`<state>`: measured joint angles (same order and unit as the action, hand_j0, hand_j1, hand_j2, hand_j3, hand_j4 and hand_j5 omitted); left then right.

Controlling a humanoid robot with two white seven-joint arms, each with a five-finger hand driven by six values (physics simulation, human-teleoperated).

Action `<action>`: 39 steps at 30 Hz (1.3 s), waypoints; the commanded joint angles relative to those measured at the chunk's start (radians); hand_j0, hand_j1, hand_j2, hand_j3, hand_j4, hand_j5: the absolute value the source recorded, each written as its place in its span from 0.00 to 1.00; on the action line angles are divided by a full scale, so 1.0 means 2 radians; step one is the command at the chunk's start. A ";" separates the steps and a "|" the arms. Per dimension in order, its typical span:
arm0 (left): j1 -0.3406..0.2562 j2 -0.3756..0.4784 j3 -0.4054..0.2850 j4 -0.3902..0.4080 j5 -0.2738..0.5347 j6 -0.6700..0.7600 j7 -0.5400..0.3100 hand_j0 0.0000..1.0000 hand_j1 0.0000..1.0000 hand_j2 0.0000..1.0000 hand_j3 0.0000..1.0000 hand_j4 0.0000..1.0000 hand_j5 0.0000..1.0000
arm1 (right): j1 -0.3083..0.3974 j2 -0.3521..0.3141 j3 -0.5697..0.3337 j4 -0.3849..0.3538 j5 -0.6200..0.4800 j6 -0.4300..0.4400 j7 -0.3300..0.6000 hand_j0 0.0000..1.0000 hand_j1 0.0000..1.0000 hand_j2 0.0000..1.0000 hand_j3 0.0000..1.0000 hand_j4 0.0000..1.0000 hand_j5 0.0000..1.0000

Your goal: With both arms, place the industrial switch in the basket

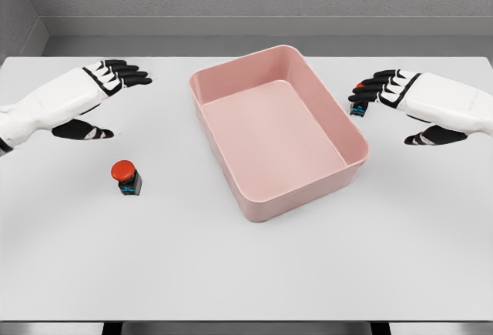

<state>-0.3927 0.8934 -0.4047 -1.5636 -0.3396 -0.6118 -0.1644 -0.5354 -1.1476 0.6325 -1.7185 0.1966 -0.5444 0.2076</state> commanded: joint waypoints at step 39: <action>0.056 0.030 -0.055 0.011 -0.010 0.000 -0.001 1.00 1.00 1.00 1.00 1.00 1.00 | -0.198 0.262 0.051 0.444 0.073 0.031 0.148 1.00 1.00 1.00 1.00 1.00 1.00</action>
<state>-0.2807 0.9523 -0.5115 -1.5384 -0.3667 -0.6117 -0.1677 -0.9326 -0.6474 0.7372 -0.8815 0.3482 -0.4818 0.5031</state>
